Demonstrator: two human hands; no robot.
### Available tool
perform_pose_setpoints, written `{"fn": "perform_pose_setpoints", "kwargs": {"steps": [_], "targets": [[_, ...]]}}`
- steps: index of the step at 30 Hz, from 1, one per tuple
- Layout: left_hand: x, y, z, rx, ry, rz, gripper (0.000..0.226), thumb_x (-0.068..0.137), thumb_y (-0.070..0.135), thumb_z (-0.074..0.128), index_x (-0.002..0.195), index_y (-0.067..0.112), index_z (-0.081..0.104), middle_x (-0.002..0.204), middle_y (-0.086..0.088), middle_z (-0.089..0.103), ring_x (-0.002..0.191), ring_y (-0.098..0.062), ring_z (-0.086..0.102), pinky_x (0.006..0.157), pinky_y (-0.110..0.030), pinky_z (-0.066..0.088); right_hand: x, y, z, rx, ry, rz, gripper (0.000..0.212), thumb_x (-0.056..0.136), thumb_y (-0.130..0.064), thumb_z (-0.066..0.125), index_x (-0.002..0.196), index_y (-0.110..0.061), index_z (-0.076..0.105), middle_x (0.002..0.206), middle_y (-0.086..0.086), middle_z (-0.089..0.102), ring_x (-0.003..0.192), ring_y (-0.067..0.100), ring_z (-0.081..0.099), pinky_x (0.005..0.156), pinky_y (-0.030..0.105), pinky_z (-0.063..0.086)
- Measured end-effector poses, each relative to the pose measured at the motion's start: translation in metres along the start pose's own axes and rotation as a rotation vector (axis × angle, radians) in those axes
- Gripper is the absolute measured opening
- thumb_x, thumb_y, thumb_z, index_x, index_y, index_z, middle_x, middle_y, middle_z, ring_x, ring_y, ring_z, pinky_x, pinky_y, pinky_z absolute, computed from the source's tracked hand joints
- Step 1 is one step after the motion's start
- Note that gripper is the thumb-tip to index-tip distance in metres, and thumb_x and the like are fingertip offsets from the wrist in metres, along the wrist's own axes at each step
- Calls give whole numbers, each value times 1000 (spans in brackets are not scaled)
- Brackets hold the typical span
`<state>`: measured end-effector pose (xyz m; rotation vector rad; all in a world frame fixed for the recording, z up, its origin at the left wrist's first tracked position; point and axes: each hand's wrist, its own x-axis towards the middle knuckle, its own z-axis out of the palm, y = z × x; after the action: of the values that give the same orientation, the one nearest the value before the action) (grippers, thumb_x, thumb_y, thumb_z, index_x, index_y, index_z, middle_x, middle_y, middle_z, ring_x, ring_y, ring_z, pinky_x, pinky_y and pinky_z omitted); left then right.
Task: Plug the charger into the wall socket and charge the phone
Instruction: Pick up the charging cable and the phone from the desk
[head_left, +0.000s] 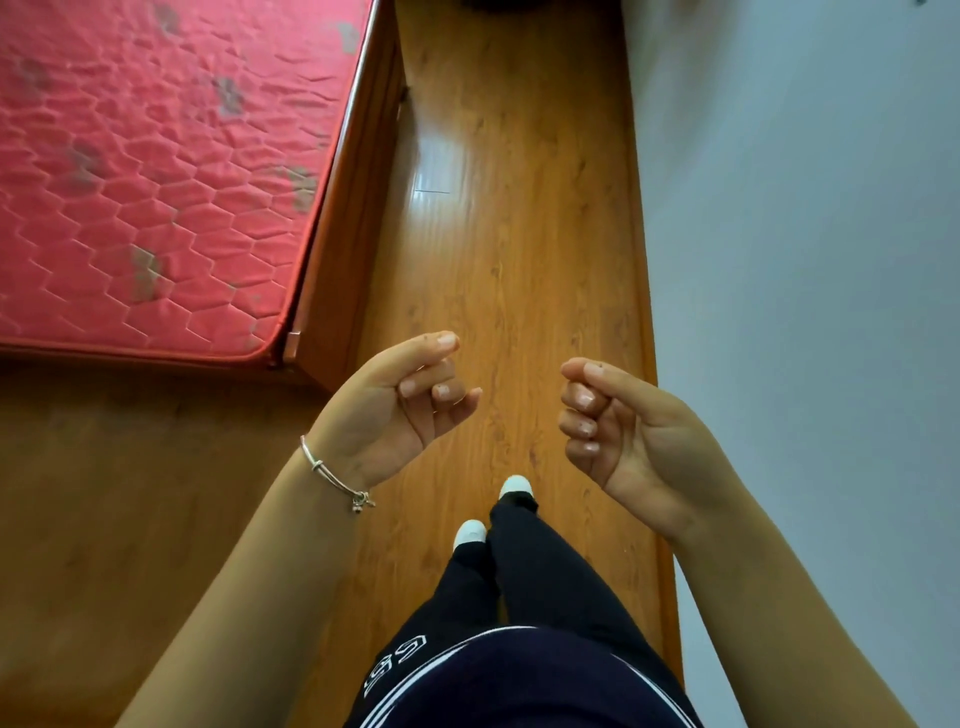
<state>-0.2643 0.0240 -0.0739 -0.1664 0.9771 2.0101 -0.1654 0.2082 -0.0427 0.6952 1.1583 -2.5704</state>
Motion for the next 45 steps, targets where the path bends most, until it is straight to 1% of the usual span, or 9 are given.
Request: {"fn": "perform_pose_setpoints", "kwargs": {"steps": [7,14,18,22,25,30,37,40,45], "targets": [[60,31,0,-14,25,6,10,81,19,61,79,18,51,39,10,34,45,-6,45,71,-28,54,56,-40,-8,11,14,14,17,81,-22,55,76,-17,71,62,-4,53,55,7,47,49,17,40],[114,65,15,-3,24,35,11,83,18,58,74,19,51,39,10,35,45,-6,45,71,-27,54,103,-92,-20,-5,17,21,14,80,-21,56,78,-15,68,62,-3,53,55,7,46,49,17,40],[135,82,19,-22,93,44,18,84,17,55,66,20,55,38,10,32,43,-5,42,70,-27,54,128,-112,-20,-36,-12,55,14,79,-21,56,77,-16,68,61,-4,53,53,6,44,47,16,37],[155,102,17,17,107,67,13,83,18,56,71,19,53,38,10,33,44,-5,42,71,-27,54,156,-128,-16,-37,-33,80,15,78,-22,56,75,-16,70,62,-3,52,53,7,43,47,16,36],[174,120,13,54,90,70,10,84,18,54,74,18,53,39,10,35,45,-5,44,72,-27,54,181,-140,-12,-54,-29,87,16,78,-23,56,74,-17,71,63,-3,52,54,7,43,47,16,37],[216,158,3,89,60,25,10,83,17,54,74,19,54,40,10,35,48,-5,45,75,-28,54,228,-166,-3,-44,-12,48,17,78,-23,56,75,-17,71,63,-4,52,55,7,42,47,16,37],[273,221,-9,104,27,-7,9,82,16,55,74,18,55,41,10,35,48,-6,45,72,-28,55,287,-201,17,-4,42,-11,16,80,-23,55,78,-16,69,63,-4,52,54,7,42,46,17,37],[293,239,-11,109,10,-35,8,84,15,54,76,17,54,41,10,36,48,-5,45,72,-28,55,305,-214,23,6,58,-34,17,81,-23,55,76,-18,70,63,-4,53,54,7,44,47,17,38],[329,257,-11,92,-14,-60,8,86,16,53,78,16,53,42,10,38,48,-6,46,74,-29,55,330,-234,23,8,70,-45,15,79,-24,56,78,-17,69,64,-4,53,55,7,45,49,18,40]]}}
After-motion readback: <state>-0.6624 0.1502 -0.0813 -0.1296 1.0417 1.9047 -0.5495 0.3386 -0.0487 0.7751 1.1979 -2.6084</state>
